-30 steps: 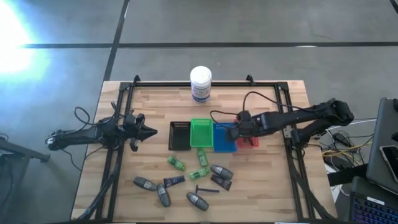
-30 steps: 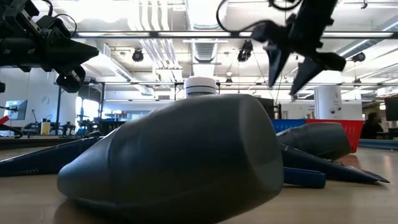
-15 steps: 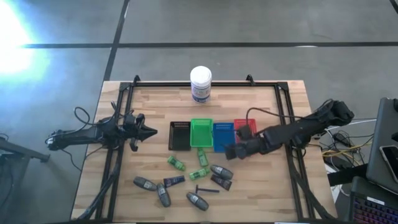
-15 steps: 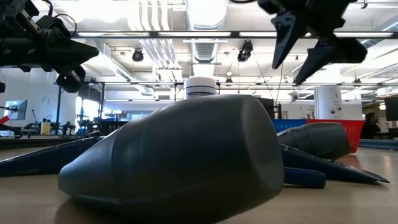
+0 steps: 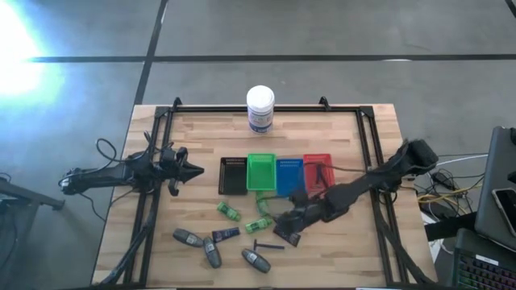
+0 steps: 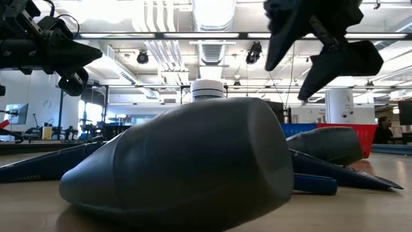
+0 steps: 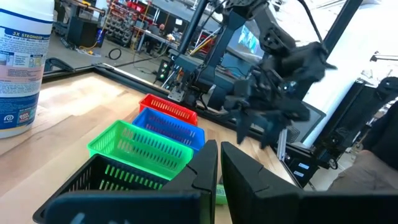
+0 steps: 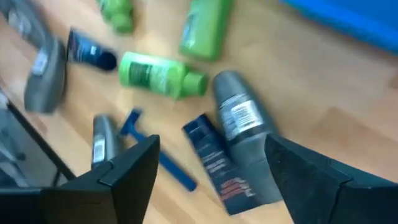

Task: Pick & Place Travel size toiletries
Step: Put the blue razor into the red basket

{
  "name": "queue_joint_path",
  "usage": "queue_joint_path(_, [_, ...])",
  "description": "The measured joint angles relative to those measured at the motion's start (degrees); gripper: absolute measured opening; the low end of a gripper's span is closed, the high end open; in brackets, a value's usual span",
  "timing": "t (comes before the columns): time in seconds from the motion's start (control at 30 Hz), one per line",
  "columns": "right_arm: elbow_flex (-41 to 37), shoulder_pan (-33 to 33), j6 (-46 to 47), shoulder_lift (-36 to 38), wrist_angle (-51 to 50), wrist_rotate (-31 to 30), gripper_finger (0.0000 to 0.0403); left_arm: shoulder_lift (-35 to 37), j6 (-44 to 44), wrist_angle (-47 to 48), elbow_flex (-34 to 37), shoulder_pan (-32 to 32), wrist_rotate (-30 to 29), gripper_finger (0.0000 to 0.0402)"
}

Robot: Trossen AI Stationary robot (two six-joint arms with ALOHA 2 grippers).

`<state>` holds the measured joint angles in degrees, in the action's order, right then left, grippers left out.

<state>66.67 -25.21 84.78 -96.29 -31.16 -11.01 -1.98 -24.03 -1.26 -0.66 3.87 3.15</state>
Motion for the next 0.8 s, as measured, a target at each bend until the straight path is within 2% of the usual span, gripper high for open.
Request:
queue_joint_path(0.17, [6.54,-1.01,-6.49,-4.17,-3.72,7.44,0.031,-0.02,0.0,0.02,-0.01,0.01,-0.01,0.0026])
queue_joint_path(0.33, [12.54,-1.5,-8.61,-3.64,-18.27,8.17,0.0324,-0.04,0.0,0.0,0.0,-0.01,-0.01,0.0026])
queue_joint_path(0.4, [13.55,-1.36,-8.07,-3.2,-20.75,9.25,0.0329,-0.04,0.01,0.0,-0.01,0.0,-0.01,0.0026])
queue_joint_path(0.5, [14.19,-1.35,-7.79,-3.2,-20.55,12.33,0.0336,-0.04,0.01,0.0,-0.01,0.01,0.0,0.0026])
queue_joint_path(0.67, [14.76,-2.96,-8.33,-5.79,-18.99,12.3,0.0344,-0.04,0.0,0.01,0.0,0.0,-0.01,0.0026])
queue_joint_path(0.8, [16.16,-4.35,-18.23,-9.54,-14.94,11.42,0.0344,-0.04,0.0,0.0,-0.01,0.0,-0.01,0.0026])
